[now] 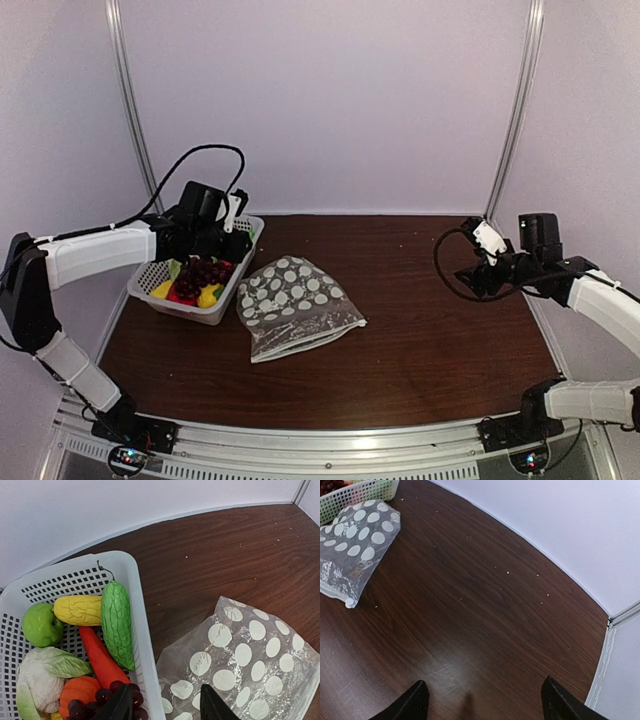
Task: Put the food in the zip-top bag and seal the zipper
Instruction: Pick up the zipper food storage bag from the center of the board.
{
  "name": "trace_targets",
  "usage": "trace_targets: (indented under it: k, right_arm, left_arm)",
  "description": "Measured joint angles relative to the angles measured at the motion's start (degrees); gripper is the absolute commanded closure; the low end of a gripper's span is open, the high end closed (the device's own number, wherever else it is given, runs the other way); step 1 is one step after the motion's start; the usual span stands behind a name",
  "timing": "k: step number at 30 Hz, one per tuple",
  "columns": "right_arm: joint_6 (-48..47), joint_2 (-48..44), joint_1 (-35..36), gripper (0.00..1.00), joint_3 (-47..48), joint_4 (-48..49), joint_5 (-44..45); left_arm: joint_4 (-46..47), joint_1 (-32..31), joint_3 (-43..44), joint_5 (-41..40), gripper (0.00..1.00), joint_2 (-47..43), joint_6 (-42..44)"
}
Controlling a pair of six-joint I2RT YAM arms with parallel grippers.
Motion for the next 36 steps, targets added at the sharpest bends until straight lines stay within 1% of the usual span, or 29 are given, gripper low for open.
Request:
trace_targets:
  k: [3, 7, 10, 12, 15, 18, 21, 24, 27, 31, 36]
  right_arm:
    - [-2.5, 0.1, 2.6, 0.24, -1.7, -0.8, -0.5]
    - [-4.7, -0.4, 4.4, 0.29, -2.9, -2.4, -1.2]
    - [-6.6, -0.7, 7.1, 0.37, -3.0, -2.9, -1.3]
    - [-7.9, 0.5, 10.8, 0.41, -2.2, -4.1, -1.0]
    - [-10.4, 6.1, 18.4, 0.45, 1.7, -7.1, 0.3]
    - [-13.2, 14.3, 27.2, 0.53, 8.7, -9.4, 2.7]
    - [-15.5, 22.9, 34.8, 0.58, 17.0, -10.4, 5.6]
    - [-17.3, 30.9, 40.8, 0.64, 24.9, -10.9, 8.5]
    - [-18.9, 37.7, 45.4, 0.66, 29.7, -10.7, 11.0]
    - [-20.3, 44.3, 50.2, 0.66, 31.6, -10.7, 13.8]
    - [-21.3, 47.3, 54.3, 0.64, 31.6, -10.5, 17.7]
  left_arm:
    - [-3.4, -0.2, 4.8, -0.1, 0.54, 4.3, -1.7]
    - [-7.8, -0.4, 10.8, -1.3, 0.60, 10.0, -4.2]
    - [-10.0, -0.5, 13.7, -2.6, 0.63, 13.4, -6.1]
    - [-11.3, -0.5, 14.6, -3.1, 0.64, 15.0, -7.2]
    - [-13.2, -0.5, 15.0, -3.3, 0.63, 16.2, -8.7]
    - [-14.8, -0.5, 15.0, -3.3, 0.55, 16.2, -9.5]
    - [-15.6, -0.5, 15.0, -3.0, 0.51, 16.0, -10.1]
    - [-15.7, -0.5, 13.5, -2.2, 0.50, 13.6, -10.5]
    - [-15.8, -0.5, 10.4, -1.5, 0.49, 7.8, -11.0]
    - [-15.9, -0.5, 7.4, -1.4, 0.48, -1.5, -11.6]
    - [-15.6, -0.5, 4.3, -2.4, 0.47, -8.8, -11.7]
